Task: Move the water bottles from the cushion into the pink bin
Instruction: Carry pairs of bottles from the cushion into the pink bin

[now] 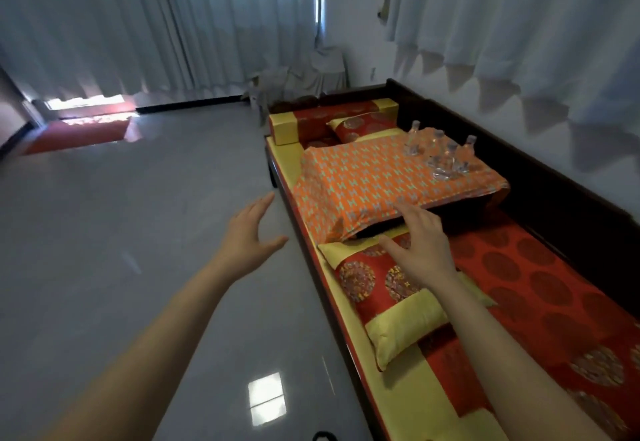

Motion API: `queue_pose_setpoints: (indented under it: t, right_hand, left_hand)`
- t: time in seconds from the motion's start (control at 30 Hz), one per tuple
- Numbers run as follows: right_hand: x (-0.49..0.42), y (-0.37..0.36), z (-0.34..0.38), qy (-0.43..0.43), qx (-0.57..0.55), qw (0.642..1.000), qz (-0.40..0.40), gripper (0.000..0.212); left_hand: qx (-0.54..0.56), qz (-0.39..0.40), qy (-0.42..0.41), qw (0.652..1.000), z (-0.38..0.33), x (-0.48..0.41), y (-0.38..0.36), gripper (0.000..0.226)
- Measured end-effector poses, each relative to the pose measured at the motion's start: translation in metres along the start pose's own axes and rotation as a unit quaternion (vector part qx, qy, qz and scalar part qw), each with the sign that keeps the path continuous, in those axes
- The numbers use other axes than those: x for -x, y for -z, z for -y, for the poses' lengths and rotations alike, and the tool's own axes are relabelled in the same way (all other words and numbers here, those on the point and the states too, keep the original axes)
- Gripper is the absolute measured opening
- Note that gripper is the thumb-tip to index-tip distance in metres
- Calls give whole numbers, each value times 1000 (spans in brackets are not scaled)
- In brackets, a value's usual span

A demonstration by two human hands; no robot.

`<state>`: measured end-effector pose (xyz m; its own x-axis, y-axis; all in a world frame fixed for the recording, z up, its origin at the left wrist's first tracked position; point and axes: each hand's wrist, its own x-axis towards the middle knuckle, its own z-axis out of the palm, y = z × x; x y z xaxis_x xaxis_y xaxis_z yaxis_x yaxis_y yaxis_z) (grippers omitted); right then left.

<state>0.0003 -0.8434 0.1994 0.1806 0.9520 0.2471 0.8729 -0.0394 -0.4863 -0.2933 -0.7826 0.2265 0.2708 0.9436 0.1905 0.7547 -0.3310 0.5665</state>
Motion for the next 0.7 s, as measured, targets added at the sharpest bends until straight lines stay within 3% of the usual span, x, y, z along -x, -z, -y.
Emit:
queue_pose_setpoints:
  t: [0.43,0.6,0.7]
  right_hand:
    - [-213,-94,9,-1,15,998,66,68]
    - [-308,-129,-3,-62,28,997,37,69]
    - [-355,-143,-12,-115,31,993,9,67]
  left_hand:
    - [37,35,79,996,105,-193,-3,76]
    - [55,57,38,996,140,-321,-17,78]
    - [64,109,5,992,152,-395,-32,78]
